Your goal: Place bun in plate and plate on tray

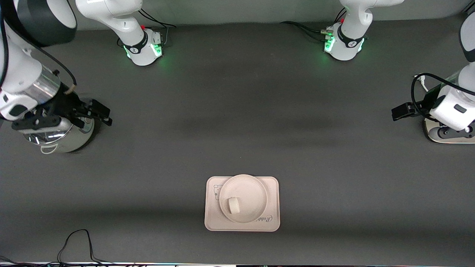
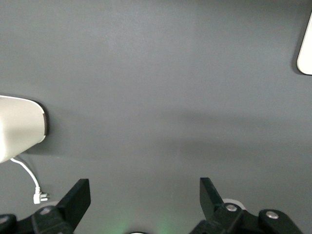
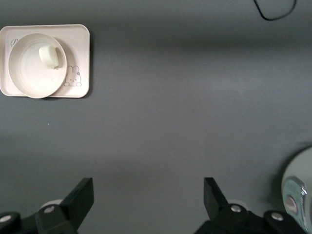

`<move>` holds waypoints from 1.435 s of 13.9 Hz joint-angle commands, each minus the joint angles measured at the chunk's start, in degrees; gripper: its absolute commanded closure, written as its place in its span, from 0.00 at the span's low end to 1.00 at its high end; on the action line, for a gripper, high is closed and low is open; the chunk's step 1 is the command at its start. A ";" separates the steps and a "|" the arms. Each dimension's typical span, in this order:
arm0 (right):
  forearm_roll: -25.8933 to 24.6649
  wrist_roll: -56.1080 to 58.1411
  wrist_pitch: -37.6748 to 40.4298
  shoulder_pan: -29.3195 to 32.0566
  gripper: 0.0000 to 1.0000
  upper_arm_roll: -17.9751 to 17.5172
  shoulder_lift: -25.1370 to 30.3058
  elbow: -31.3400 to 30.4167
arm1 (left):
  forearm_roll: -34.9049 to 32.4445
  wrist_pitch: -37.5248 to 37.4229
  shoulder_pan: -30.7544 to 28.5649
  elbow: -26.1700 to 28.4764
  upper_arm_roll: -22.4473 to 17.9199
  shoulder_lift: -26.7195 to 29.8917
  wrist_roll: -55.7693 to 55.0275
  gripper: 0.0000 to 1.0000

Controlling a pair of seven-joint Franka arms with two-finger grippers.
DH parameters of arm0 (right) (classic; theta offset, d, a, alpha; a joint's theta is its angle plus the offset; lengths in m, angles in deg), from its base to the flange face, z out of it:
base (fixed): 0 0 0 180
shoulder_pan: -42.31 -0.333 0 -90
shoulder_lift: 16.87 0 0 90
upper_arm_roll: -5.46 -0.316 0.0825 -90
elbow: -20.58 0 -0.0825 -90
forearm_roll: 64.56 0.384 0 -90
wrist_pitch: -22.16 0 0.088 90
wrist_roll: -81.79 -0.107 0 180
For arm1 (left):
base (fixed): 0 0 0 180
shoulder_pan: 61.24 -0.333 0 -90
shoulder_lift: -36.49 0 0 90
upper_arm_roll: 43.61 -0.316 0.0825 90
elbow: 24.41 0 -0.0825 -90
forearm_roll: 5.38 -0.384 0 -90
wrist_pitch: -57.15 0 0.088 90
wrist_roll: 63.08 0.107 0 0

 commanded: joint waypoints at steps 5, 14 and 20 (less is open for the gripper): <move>-5.46 -0.81 0.28 0.15 0.00 1.25 1.80 -3.00 | 0.64 -0.26 -1.38 5.13 -0.90 2.76 -2.21 0.00; -4.49 -1.51 7.05 0.32 0.00 1.25 1.36 -0.36 | -2.89 -0.35 -2.60 4.60 -0.63 3.29 6.51 0.00; -4.49 -1.51 5.47 0.06 0.00 1.34 0.39 -0.54 | -0.95 -0.79 -3.93 4.52 -0.63 3.20 9.39 0.00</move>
